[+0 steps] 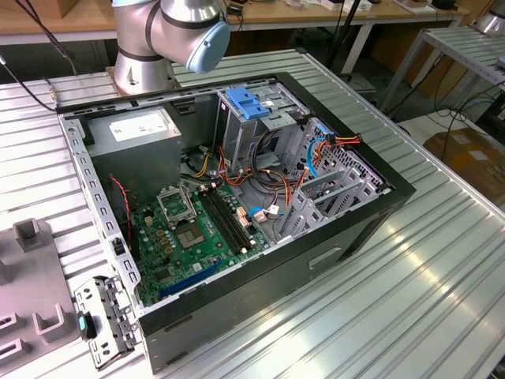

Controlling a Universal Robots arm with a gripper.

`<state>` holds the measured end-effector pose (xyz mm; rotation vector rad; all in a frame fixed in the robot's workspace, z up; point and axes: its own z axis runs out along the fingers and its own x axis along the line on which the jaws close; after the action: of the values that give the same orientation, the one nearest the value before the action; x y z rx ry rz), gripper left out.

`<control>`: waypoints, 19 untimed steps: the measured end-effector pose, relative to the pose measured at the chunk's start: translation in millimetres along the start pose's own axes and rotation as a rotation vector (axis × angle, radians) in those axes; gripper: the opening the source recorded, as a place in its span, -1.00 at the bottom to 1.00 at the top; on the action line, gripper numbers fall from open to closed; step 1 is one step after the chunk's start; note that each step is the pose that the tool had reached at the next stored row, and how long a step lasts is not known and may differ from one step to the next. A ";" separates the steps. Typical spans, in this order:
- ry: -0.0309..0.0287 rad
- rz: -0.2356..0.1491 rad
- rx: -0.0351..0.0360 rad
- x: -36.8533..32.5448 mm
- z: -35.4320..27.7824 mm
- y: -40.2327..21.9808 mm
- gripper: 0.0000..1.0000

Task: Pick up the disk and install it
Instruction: 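Reach for the disk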

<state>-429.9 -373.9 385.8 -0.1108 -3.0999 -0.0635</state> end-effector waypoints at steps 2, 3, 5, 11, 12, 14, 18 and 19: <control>0.0011 0.000 0.0000 8.7 0.6 -0.6 -0.79; 0.0014 -0.001 0.0001 12.2 1.0 -1.0 -0.79; 0.0017 -0.009 0.0004 14.3 1.5 -2.1 -0.79; 0.0048 -0.089 0.0036 15.5 2.4 -4.8 -0.79; 0.0051 -0.097 0.0040 15.9 2.4 -5.7 -0.79; 0.0056 -0.110 0.0045 16.5 2.4 -7.3 -0.79; 0.0064 -0.129 0.0053 20.1 2.7 -10.1 -0.79; 0.0065 -0.133 0.0054 21.3 2.7 -10.8 -0.79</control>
<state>-452.0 -383.0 383.5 0.0952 -3.0966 -0.0592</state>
